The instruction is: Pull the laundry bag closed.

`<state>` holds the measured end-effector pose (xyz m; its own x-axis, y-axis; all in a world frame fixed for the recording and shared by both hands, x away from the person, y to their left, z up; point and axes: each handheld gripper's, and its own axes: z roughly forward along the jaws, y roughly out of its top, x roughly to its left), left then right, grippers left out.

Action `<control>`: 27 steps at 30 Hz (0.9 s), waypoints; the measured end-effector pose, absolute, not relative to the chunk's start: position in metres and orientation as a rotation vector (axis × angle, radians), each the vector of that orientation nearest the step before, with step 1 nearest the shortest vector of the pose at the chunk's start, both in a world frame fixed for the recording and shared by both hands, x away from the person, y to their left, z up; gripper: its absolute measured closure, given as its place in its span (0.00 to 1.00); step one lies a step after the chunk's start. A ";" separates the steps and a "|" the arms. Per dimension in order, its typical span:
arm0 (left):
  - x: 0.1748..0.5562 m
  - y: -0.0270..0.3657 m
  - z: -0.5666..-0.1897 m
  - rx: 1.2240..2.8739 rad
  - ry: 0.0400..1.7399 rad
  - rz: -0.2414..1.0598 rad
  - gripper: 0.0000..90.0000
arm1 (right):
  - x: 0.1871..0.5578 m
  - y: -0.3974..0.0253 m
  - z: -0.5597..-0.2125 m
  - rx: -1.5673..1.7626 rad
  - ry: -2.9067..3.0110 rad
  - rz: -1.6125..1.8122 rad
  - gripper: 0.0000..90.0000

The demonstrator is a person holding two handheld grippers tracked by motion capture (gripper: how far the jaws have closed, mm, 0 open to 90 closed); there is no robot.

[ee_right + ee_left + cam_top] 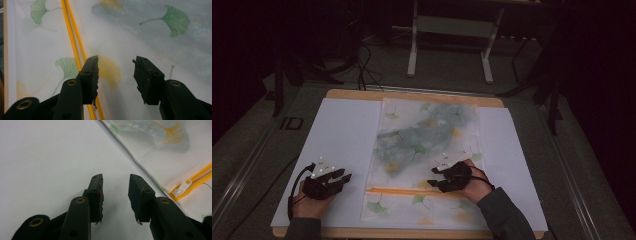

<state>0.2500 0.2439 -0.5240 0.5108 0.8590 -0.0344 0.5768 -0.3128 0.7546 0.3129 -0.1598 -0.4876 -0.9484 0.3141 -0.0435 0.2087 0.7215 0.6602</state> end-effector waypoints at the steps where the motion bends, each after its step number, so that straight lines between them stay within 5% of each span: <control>1: 0.250 0.244 -0.524 2.021 1.171 0.492 0.71 | 0.313 -0.157 -0.487 0.418 2.773 1.036 0.61; 27: 0.242 0.239 -0.523 2.039 1.135 0.462 0.69 | 0.316 -0.097 -0.490 0.267 2.838 1.043 0.68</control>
<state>0.2419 0.2393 -0.5231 0.5431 0.8386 -0.0430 0.5703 -0.3308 0.7519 0.3164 -0.0972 -0.4903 -0.9790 0.2003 -0.0390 0.1274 0.7492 0.6500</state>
